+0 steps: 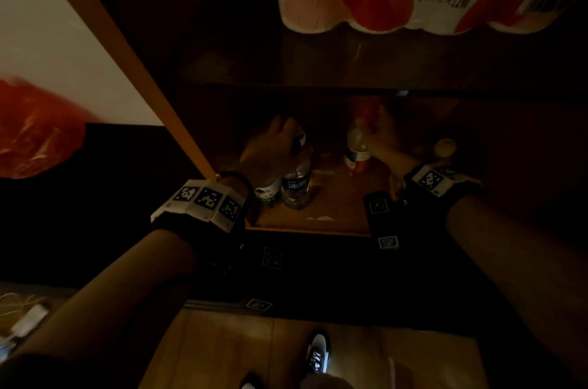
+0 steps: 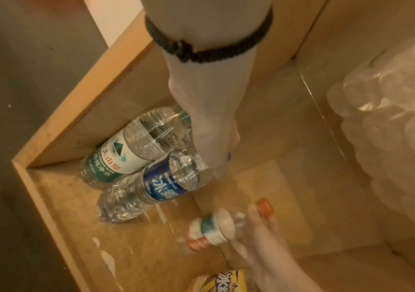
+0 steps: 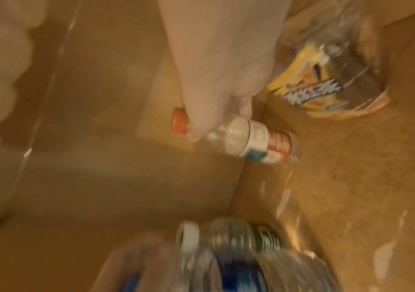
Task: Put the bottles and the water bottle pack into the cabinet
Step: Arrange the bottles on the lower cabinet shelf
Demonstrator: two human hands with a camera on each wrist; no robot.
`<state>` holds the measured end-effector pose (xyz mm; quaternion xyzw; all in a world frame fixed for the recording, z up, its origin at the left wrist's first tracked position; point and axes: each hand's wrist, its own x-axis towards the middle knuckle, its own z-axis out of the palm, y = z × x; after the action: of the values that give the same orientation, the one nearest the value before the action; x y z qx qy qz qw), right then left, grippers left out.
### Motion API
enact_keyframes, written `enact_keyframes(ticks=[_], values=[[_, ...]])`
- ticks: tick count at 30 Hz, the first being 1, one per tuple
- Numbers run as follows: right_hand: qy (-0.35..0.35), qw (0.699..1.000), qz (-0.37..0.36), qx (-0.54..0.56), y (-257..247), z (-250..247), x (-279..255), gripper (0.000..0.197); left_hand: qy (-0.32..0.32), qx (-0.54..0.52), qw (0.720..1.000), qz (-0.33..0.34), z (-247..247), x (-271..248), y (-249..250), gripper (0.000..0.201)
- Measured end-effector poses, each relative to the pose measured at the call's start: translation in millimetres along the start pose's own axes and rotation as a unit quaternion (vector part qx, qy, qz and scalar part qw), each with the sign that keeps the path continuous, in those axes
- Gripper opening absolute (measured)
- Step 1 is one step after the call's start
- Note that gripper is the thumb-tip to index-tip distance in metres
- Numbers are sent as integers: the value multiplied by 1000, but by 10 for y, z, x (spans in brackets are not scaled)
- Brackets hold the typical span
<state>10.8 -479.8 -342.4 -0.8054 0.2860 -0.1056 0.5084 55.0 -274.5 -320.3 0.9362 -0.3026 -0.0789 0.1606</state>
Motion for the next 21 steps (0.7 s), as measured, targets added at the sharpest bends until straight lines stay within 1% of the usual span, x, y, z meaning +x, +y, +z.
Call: enact_keyframes(ticks=[1, 4, 7, 9, 11, 15, 19, 21], values=[[-17, 1000, 7, -2, -47, 55, -51, 56, 2, 4, 1000, -3, -3, 2, 8, 49], [-71, 997, -4, 11, -141, 241, -182, 54, -11, -6, 1000, -13, -17, 17, 7, 53], [-98, 995, -22, 9, -187, 414, -286, 50, -12, -5, 1000, -6, -15, 12, -10, 61], [-89, 995, -36, 22, -205, 450, -329, 47, -7, -4, 1000, -7, -3, 8, -26, 64], [-83, 996, -26, 36, -175, 430, -333, 45, -9, -5, 1000, -3, 7, 10, -25, 65], [-43, 997, -30, 52, -119, 365, -375, 44, -19, -11, 1000, 6, 0, 9, 4, 61], [-60, 996, -17, 70, -165, 410, -380, 53, -29, -8, 1000, -6, -4, -1, 20, 60], [-90, 994, 6, 61, -174, 398, -393, 68, -24, 10, 1000, -9, -17, -18, 32, 58]])
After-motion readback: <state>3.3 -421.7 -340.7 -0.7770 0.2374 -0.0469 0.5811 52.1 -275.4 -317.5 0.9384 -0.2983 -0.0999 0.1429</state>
